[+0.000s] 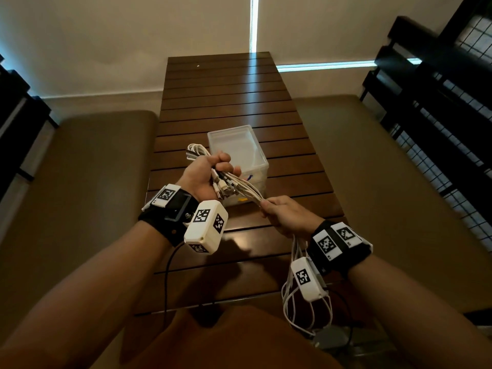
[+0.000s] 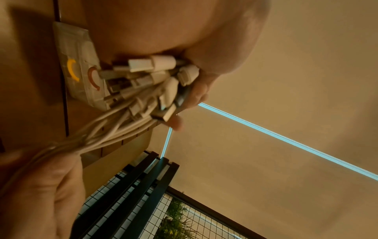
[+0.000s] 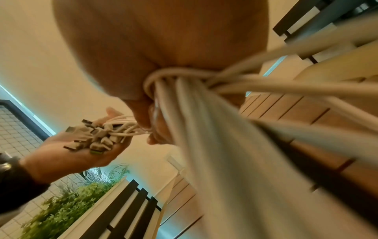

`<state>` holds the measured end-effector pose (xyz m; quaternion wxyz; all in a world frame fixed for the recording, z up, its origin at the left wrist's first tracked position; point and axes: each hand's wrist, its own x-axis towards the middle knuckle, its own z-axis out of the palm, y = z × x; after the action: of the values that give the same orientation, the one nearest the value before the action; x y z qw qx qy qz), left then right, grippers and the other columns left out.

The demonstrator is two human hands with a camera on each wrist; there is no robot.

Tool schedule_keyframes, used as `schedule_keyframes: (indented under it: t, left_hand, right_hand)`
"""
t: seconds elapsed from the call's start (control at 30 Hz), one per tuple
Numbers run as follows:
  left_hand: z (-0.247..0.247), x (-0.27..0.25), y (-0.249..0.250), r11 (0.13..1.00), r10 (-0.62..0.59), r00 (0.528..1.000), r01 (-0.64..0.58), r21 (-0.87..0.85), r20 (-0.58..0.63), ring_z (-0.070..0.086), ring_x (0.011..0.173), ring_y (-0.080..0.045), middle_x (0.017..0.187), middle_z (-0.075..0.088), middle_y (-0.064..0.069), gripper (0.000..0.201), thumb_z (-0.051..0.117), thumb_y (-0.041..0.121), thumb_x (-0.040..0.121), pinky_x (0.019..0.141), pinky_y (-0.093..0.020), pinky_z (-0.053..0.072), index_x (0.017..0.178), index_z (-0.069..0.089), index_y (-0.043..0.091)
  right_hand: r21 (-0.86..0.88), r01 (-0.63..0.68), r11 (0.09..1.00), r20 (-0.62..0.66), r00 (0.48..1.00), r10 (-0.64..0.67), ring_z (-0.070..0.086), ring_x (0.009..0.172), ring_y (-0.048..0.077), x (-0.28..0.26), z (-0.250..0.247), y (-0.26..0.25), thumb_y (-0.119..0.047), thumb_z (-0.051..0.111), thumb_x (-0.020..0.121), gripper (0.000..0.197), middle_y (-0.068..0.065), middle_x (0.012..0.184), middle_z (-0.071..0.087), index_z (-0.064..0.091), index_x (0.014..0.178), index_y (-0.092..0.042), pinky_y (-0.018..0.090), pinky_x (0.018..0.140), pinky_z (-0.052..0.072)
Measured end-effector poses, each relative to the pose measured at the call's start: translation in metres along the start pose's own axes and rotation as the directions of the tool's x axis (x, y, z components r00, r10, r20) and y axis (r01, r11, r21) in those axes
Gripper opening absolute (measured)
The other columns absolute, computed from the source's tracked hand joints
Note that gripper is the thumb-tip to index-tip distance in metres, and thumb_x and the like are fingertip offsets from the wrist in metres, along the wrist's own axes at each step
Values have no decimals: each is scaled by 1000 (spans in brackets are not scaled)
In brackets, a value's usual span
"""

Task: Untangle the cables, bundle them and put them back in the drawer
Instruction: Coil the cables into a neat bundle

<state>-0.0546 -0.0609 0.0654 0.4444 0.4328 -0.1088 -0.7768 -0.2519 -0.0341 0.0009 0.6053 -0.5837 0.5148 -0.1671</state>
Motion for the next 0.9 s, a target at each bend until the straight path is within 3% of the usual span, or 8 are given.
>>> schedule_keyframes:
  t: [0.17, 0.23, 0.37, 0.5, 0.57, 0.63, 0.73, 0.9]
  left_hand:
    - [6, -4, -6, 998, 53, 999, -54, -19, -9, 72, 67, -25, 54, 61, 2, 37, 31, 30, 104, 108, -45, 37, 72, 45, 19]
    - [5, 0, -7, 997, 62, 997, -64, -31, -56, 70, 71, -24, 49, 55, 5, 41, 30, 31, 104, 93, -43, 46, 67, 46, 20]
    - [2, 14, -12, 974, 227, 930, -215, 73, -289, 46, 39, -17, 43, 41, 3, 42, 37, 27, 102, 51, -26, 46, 63, 45, 16]
    - [-3, 23, -15, 840, 471, 794, -271, 470, -384, 44, 34, -18, 39, 44, 0, 32, 41, 17, 93, 48, -28, 42, 62, 48, 13]
    - [-11, 23, -16, 663, 547, 779, -180, 727, -306, 51, 38, -19, 43, 51, -2, 33, 45, 23, 92, 49, -29, 44, 63, 54, 11]
    - [-15, 22, -18, 519, 522, 828, -120, 846, -203, 50, 41, -18, 50, 52, -5, 34, 47, 25, 95, 48, -27, 42, 66, 55, 10]
    - [-14, 13, -17, 549, 280, 958, -115, 828, -53, 40, 38, -14, 52, 42, -4, 32, 46, 24, 100, 39, -19, 36, 71, 50, 12]
    - [-10, -1, -14, 436, 129, 986, -155, 886, 109, 43, 40, -8, 47, 46, 5, 53, 44, 58, 93, 44, -20, 37, 78, 66, 11]
  right_hand:
    - [-120, -59, 991, -9, 998, 58, 28, 38, 11, 4, 3, 1, -38, 36, 102, 39, 0, 53, 36, 48, 72, -17, 22, 39, 24]
    - [-122, -70, 990, 47, 996, 77, 27, 39, 11, -2, 8, -4, -40, 35, 102, 40, -1, 53, 36, 46, 69, -19, 22, 39, 23]
    - [-178, -6, 984, 157, 987, 34, 35, 42, 11, -17, 14, -17, -41, 42, 100, 35, 1, 58, 41, 54, 82, -12, 23, 39, 31]
    - [-514, 239, 824, 128, 971, -201, 63, 74, 11, -27, 12, -32, -31, 63, 91, 20, -3, 87, 68, 66, 106, -18, 27, 67, 51]
    - [-564, 309, 766, 35, 936, -351, 64, 89, 8, -31, 12, -40, -29, 64, 90, 20, -7, 100, 71, 68, 110, -25, 28, 81, 52]
    - [-586, 371, 720, -7, 887, -462, 66, 90, 9, -32, 12, -48, -29, 63, 91, 19, -5, 99, 73, 70, 107, -23, 34, 82, 54]
    - [-587, 413, 696, -25, 851, -525, 68, 85, 6, -29, 3, -57, -24, 62, 93, 17, -3, 95, 74, 72, 103, -16, 31, 79, 56]
    - [-535, 417, 735, -103, 831, -547, 66, 87, 4, -18, -11, -66, -19, 65, 90, 14, -4, 93, 73, 74, 99, -15, 26, 82, 52]
